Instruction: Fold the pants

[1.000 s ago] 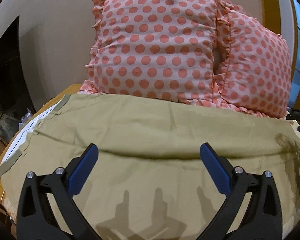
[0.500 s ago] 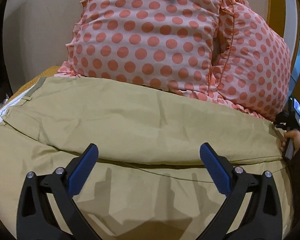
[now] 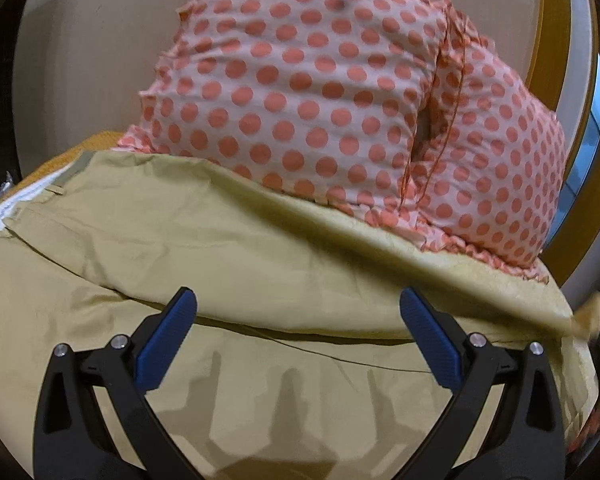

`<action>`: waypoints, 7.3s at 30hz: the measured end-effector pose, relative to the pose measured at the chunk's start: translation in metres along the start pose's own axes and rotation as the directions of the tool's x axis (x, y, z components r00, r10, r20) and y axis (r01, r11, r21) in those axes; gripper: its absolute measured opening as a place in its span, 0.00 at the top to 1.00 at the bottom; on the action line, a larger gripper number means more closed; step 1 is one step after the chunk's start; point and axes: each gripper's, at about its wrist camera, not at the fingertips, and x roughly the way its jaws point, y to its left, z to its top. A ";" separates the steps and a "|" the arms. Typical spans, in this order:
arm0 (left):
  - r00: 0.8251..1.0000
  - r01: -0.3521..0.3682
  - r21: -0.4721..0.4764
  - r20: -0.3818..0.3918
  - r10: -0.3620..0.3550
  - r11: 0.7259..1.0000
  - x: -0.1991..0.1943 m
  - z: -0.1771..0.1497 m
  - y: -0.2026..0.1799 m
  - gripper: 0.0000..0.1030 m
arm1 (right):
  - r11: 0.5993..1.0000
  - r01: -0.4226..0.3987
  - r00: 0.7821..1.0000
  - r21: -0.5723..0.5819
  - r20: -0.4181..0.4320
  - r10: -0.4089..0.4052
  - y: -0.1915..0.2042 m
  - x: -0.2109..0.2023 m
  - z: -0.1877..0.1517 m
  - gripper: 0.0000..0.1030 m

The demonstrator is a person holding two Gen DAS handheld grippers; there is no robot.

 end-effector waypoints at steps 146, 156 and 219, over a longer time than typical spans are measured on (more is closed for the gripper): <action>0.937 0.350 0.511 -0.214 -0.278 0.785 -0.142 -0.114 -0.099 0.44 | 0.894 -0.333 0.837 -0.301 -0.530 0.134 0.115 0.061 -0.130 0.43; 0.935 0.130 0.113 -0.345 -0.084 0.985 -0.022 -0.034 0.045 0.45 | 0.845 -0.357 0.816 -0.399 -0.573 0.074 0.129 0.083 -0.140 0.54; 0.973 -0.166 0.228 -0.120 0.197 0.959 -0.081 -0.148 -0.031 0.02 | 0.640 -0.030 0.964 -0.768 -0.191 -0.183 0.166 0.015 -0.243 0.01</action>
